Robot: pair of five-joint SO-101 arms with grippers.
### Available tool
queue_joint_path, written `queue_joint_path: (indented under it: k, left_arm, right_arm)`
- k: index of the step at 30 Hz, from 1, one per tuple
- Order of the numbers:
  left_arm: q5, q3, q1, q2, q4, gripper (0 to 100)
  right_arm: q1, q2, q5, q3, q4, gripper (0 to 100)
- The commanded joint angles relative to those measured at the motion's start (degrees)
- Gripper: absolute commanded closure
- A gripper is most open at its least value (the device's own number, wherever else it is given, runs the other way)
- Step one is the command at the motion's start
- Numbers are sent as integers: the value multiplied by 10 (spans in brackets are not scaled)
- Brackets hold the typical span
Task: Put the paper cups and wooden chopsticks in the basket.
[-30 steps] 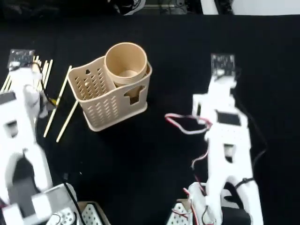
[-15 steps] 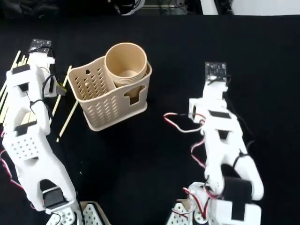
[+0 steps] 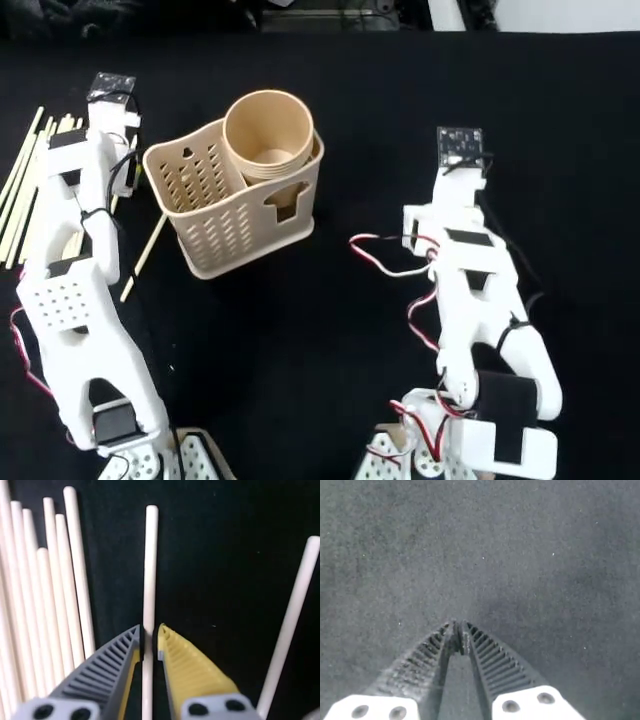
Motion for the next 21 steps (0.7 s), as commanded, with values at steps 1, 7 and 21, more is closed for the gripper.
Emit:
queue_joint_path:
  k: [1,7,21]
  left_arm:
    - [-3,-14,-15,9,14,947]
    - [-2,-87,-18,18,119,853]
    - [-4,-200,-30,88,232,971]
  right_arm:
    - [4,2,-4,-29,3,985]
    - [4,2,-4,-29,3,985]
    - [5,3,-4,-29,-1,985]
